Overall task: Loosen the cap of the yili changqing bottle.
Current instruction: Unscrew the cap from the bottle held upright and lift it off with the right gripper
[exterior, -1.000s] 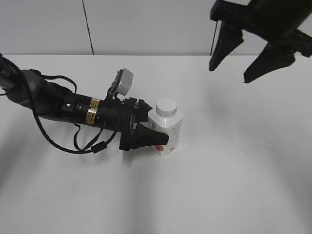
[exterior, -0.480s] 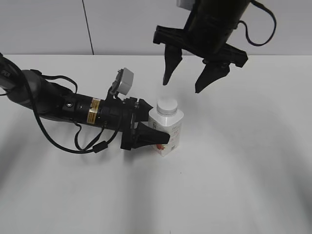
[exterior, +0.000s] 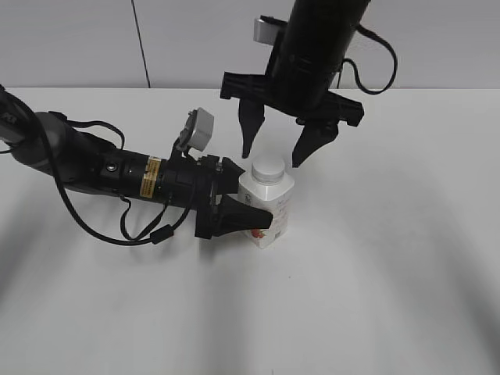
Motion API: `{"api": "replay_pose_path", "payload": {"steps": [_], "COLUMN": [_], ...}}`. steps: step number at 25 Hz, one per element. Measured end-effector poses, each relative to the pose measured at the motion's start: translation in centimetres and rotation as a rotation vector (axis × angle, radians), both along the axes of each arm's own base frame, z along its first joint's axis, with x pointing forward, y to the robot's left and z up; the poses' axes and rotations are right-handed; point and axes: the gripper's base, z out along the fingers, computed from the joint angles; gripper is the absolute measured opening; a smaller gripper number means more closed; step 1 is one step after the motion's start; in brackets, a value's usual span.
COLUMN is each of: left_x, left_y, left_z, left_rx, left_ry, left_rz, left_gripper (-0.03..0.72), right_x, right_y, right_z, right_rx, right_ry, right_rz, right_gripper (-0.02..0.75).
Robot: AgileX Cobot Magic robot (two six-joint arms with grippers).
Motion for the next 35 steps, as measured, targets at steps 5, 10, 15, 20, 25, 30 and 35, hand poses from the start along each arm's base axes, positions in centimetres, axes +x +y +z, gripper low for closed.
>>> {"api": "replay_pose_path", "payload": {"steps": [5, 10, 15, 20, 25, 30, 35], "left_x": [0.0, 0.0, 0.0, 0.0, 0.0, 0.0, 0.0], "left_y": [0.0, 0.0, 0.0, 0.0, 0.0, 0.0, 0.0], "left_z": [0.0, 0.0, 0.0, 0.0, 0.0, 0.0, 0.0], "left_rx": [0.0, -0.001, -0.001, -0.001, -0.001, -0.001, -0.001], "left_ry": [0.0, 0.0, 0.0, 0.0, 0.0, 0.0, 0.0], "left_rz": [0.0, 0.001, 0.001, 0.002, 0.002, 0.002, 0.003], "left_gripper": [0.505, 0.505, 0.505, 0.505, 0.505, 0.505, 0.505], "right_x": [0.2, 0.6, 0.7, 0.7, 0.6, 0.5, 0.7], "right_y": [0.2, 0.1, 0.1, 0.1, 0.1, 0.3, 0.4], "right_z": [-1.1, -0.9, -1.2, -1.2, -1.2, -1.2, -1.9], "right_rx": [-0.023, -0.048, -0.053, -0.052, -0.052, -0.051, -0.059], "right_ry": [0.017, -0.017, -0.012, -0.011, -0.011, -0.01, 0.003], "right_rz": [0.003, 0.01, 0.012, 0.011, 0.012, 0.016, 0.017], "right_gripper": [0.536, 0.536, 0.536, 0.536, 0.533, 0.533, 0.533]}}
